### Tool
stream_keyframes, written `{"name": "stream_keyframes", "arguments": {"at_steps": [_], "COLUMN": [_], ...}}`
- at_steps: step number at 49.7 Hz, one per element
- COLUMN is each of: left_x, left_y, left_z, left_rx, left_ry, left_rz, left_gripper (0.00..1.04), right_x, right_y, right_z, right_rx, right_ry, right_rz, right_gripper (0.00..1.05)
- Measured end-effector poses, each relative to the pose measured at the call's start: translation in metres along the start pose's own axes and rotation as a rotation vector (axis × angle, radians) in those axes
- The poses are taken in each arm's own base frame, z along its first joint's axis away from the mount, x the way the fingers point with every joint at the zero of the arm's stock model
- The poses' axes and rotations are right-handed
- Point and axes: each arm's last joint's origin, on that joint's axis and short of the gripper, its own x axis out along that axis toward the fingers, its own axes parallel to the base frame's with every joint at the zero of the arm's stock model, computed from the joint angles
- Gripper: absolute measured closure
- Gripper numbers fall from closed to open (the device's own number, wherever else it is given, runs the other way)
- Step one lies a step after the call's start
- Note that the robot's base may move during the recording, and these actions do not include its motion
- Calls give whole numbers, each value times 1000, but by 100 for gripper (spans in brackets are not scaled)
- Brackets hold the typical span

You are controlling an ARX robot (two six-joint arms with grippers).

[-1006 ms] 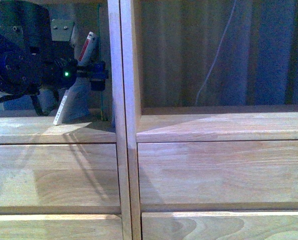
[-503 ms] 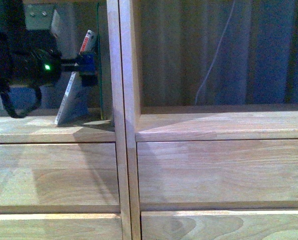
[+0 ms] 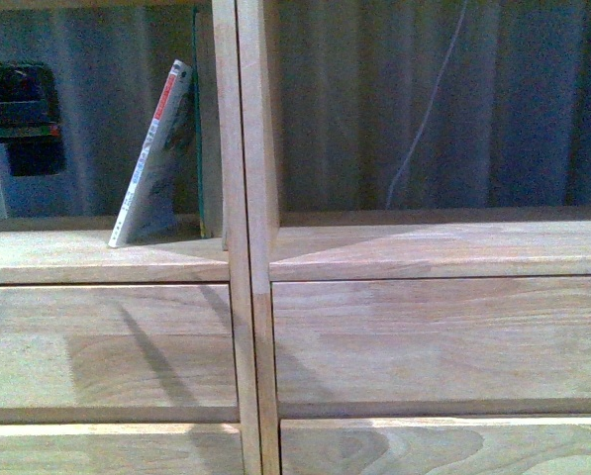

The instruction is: Organize books on shelf

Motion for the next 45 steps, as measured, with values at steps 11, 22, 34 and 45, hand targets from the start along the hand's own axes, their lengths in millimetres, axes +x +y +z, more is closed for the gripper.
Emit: {"name": "stream_keyframes", "arguments": {"at_steps": [11,22,34,45], "left_x": [-80,-142,-177,-195], "left_y": [13,37,45,47], "left_z": [-2,-9,-32,-64], "left_rx": [3,18,23,14], "left_ry": [-5,-15,3,3], "left_rz": [-26,66,222,-19], "left_gripper": [8,8,8,31], "right_x": [0,0,0,0], "right_y": [0,0,0,0], "right_z": [0,0,0,0], "right_rx": [-2,-2,-2,-2], "right_ry": [0,0,0,0], "right_rz": [0,0,0,0], "right_gripper": [72,26,7,7]}}
